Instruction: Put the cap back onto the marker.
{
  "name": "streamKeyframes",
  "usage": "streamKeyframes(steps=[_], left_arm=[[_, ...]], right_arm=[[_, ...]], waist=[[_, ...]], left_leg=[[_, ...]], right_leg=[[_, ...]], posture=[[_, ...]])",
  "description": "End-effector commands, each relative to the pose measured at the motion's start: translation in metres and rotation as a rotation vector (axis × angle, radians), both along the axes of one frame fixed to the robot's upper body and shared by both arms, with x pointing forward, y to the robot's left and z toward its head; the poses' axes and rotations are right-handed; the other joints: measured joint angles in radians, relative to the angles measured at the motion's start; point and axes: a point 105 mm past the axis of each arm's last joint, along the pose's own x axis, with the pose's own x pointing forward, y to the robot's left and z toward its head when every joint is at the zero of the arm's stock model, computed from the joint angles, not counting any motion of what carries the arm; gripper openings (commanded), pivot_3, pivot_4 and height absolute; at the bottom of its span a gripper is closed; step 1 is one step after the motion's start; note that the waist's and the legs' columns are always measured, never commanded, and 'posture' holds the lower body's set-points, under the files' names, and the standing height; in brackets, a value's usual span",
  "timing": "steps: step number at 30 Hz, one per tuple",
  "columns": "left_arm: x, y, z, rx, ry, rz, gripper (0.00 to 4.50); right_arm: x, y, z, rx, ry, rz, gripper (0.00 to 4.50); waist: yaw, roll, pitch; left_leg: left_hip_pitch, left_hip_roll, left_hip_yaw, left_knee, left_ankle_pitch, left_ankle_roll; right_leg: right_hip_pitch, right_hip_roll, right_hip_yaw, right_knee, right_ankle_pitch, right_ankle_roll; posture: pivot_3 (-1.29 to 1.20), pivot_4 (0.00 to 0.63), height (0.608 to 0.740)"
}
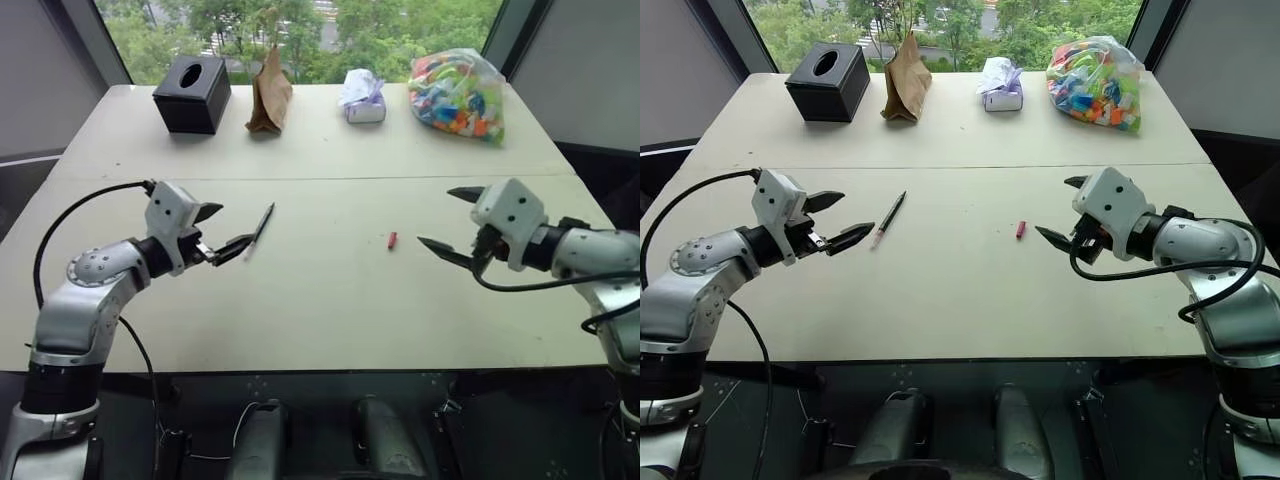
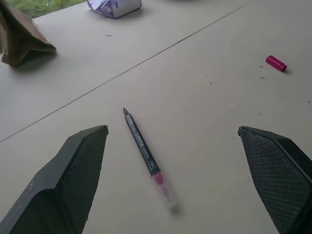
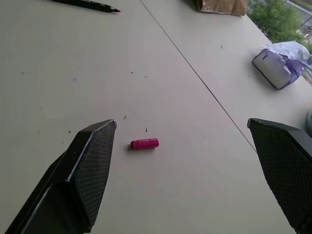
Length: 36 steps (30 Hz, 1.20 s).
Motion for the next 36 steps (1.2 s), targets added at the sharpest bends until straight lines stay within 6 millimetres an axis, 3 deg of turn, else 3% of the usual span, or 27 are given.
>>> streamKeyframes(steps=[1,7,13,18,24,36], left_arm=[[0.003,-0.004,0.008,0.017,-0.04,0.01,4.5],[0.033,-0.008,0.006,-0.055,-0.042,0.206,4.5],[0.054,-0.031,-0.009,-0.126,0.044,0.325,4.5],[0.055,-0.052,-0.04,-0.081,0.133,0.359,4.5],[0.053,-0.048,-0.062,-0.082,0.194,0.461,4.5],[0.056,-0.038,-0.073,-0.092,0.235,0.519,4.5]], right_arm=[[-0.004,0.006,0.008,-0.006,-0.044,0.016,4.46],[-0.002,0.011,0.005,0.018,-0.077,-0.015,4.46],[-0.002,0.017,0.001,0.046,-0.098,-0.034,4.46],[-0.004,0.02,-0.001,0.056,-0.109,-0.043,4.46],[-0.007,0.018,-0.001,0.053,-0.11,-0.053,4.46],[-0.006,0.019,-0.001,0.052,-0.117,-0.056,4.46]], waist=[[0.0,0.0,0.0],[0.003,0.0,0.0],[0.002,-0.001,0.0],[0.001,-0.001,0.0],[0.001,-0.001,0.0],[0.002,-0.001,0.0]], left_leg=[[0.0,0.0,0.0,0.0,0.0,0.0],[0.0,0.0,0.0,0.0,0.0,0.0],[0.0,-0.001,0.0,0.0,0.0,0.0],[0.0,-0.001,-0.001,0.0,0.0,0.0],[0.0,-0.001,-0.001,0.0,0.0,0.0],[0.0,-0.002,-0.001,0.0,0.0,0.0]], right_leg=[[0.0,0.0,0.0,0.0,0.0,0.0],[0.0,0.0,0.0,0.0,0.002,0.003],[0.0,0.0,0.0,0.0,0.002,0.003],[0.0,0.0,0.0,0.001,0.002,0.003],[0.0,0.0,0.0,0.001,0.002,0.003],[0.0,0.0,0.0,0.001,0.002,0.003]], posture=[[0.0,0.15,0.74],[0.0,0.15,0.74],[0.0,0.15,0.74],[0.0,0.15,0.74],[0.0,0.15,0.74],[0.0,0.15,0.74]])
